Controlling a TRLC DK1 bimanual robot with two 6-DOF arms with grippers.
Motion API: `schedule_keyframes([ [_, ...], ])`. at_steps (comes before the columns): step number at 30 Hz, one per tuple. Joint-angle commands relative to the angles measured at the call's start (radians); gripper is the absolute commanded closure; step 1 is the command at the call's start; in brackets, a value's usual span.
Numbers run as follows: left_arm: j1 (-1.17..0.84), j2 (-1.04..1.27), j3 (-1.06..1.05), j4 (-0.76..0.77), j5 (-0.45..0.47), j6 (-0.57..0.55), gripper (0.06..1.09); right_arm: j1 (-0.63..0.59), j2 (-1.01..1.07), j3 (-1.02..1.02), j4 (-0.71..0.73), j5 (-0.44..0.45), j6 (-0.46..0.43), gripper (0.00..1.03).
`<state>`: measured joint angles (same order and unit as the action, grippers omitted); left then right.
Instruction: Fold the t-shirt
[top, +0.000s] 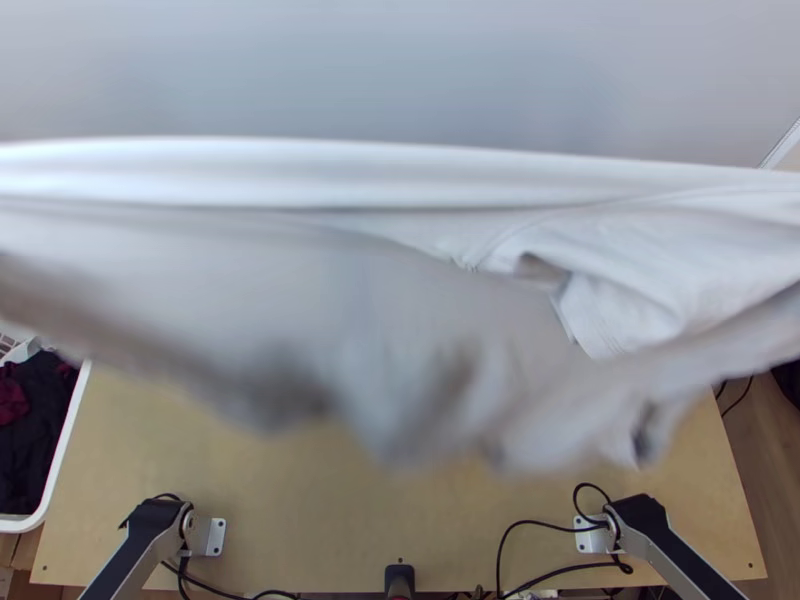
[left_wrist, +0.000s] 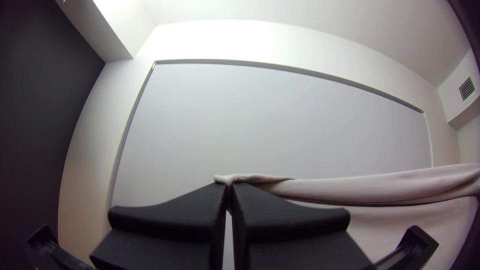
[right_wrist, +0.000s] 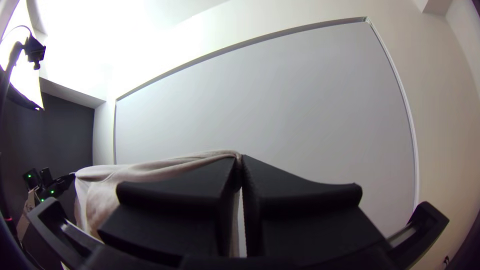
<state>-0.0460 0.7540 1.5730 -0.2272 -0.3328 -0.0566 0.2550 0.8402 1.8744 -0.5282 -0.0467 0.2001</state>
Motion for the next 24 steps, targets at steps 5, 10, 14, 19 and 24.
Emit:
schedule_keyframes([
  [5,-0.052,-0.082,-0.252,-0.196,-0.009,-0.181,1.05,0.001,-0.013,-0.241,-0.033,0.051,0.070,1.00],
  [10,-0.078,-0.217,-0.616,-0.288,0.087,-0.236,1.05,0.021,-0.090,-0.617,-0.030,-0.038,0.162,1.00],
  [14,-0.081,-0.234,-0.826,-0.270,0.138,-0.238,1.05,0.006,-0.101,-0.885,0.010,-0.107,0.179,1.00],
  [19,-0.071,-0.130,-0.946,-0.124,0.173,-0.235,1.05,-0.037,-0.032,-1.126,0.255,-0.160,0.211,1.00],
  [24,-0.023,0.134,-0.921,0.057,0.187,-0.232,1.05,-0.071,0.255,-1.094,0.359,-0.170,0.222,1.00],
])
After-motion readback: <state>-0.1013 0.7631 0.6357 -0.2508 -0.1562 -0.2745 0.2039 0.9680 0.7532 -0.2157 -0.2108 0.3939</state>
